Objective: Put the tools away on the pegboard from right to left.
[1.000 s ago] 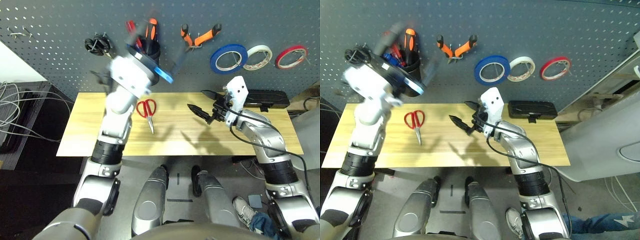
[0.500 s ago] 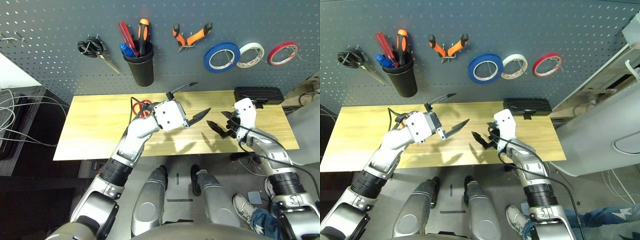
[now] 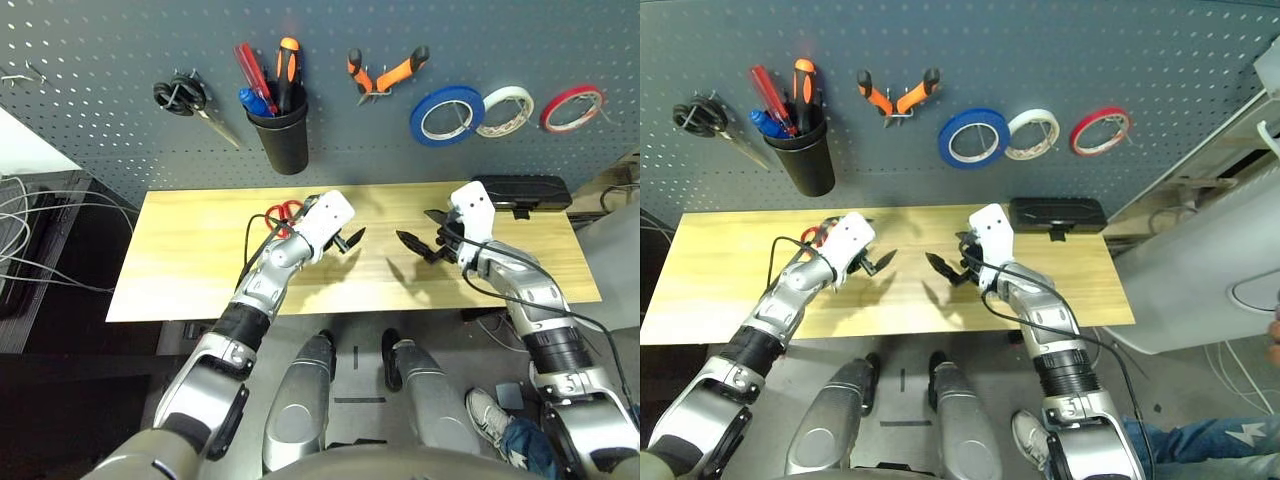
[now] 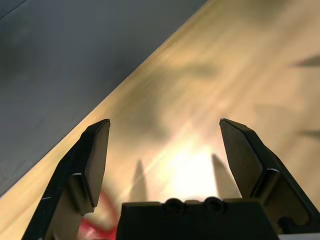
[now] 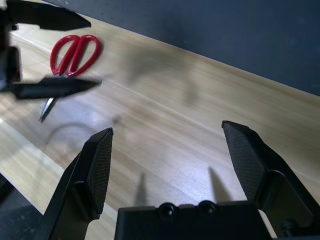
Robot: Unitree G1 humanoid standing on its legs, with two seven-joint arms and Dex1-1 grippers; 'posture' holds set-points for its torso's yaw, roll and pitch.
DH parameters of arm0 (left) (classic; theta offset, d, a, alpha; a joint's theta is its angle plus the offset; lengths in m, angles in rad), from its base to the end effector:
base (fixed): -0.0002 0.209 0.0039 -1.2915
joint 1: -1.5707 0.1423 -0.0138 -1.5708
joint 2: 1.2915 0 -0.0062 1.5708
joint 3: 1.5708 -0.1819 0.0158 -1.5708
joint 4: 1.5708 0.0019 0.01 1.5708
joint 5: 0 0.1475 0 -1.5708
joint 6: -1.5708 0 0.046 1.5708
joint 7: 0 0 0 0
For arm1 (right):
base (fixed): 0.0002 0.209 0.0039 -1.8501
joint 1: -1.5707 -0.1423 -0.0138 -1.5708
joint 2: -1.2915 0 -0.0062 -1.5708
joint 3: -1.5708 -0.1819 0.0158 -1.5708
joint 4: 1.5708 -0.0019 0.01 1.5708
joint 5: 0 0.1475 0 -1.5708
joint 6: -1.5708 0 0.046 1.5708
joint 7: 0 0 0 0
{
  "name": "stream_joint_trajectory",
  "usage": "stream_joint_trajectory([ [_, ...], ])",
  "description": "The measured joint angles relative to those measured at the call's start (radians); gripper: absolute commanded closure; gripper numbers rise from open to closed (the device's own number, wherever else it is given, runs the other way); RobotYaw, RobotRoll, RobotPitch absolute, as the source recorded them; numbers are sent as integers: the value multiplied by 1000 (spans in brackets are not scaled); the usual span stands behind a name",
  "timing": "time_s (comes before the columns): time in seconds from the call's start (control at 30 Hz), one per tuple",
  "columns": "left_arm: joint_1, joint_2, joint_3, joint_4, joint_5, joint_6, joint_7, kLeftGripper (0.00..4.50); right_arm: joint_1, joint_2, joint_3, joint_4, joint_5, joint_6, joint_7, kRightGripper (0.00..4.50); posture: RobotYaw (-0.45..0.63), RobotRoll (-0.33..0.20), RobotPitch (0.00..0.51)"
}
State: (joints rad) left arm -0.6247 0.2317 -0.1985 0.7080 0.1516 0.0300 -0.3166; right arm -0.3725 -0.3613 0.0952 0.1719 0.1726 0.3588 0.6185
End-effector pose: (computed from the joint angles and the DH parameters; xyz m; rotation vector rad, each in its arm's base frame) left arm 0.3201 0.1497 0.0675 0.4965 0.2021 -0.4835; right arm 0.2810 -0.1880 0.0917 -0.1649 0.2466 0.6869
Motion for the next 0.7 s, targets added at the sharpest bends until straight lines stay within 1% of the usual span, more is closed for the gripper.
stream_joint_trajectory([
  [0.07,-40,8,31,79,0,12,38,21,0,-8,4,-2,-9,11,6,0,89,0,268],
  [0.2,-77,18,83,186,-9,32,88,21,-1,-5,21,-14,-14,34,18,0,78,0,275],
  [0.3,-104,20,151,255,-44,78,146,21,-6,17,43,-41,-14,58,24,0,77,0,277],
  [0.43,-119,31,216,301,-79,94,202,21,-28,42,52,-50,-14,69,26,0,76,0,281],
  [0.53,-120,47,254,347,-96,91,242,21,-48,64,79,-49,-18,62,34,0,79,0,284],
  [0.7,-120,66,288,391,-114,73,291,21,-69,91,105,-28,-36,35,30,0,84,0,293],
])
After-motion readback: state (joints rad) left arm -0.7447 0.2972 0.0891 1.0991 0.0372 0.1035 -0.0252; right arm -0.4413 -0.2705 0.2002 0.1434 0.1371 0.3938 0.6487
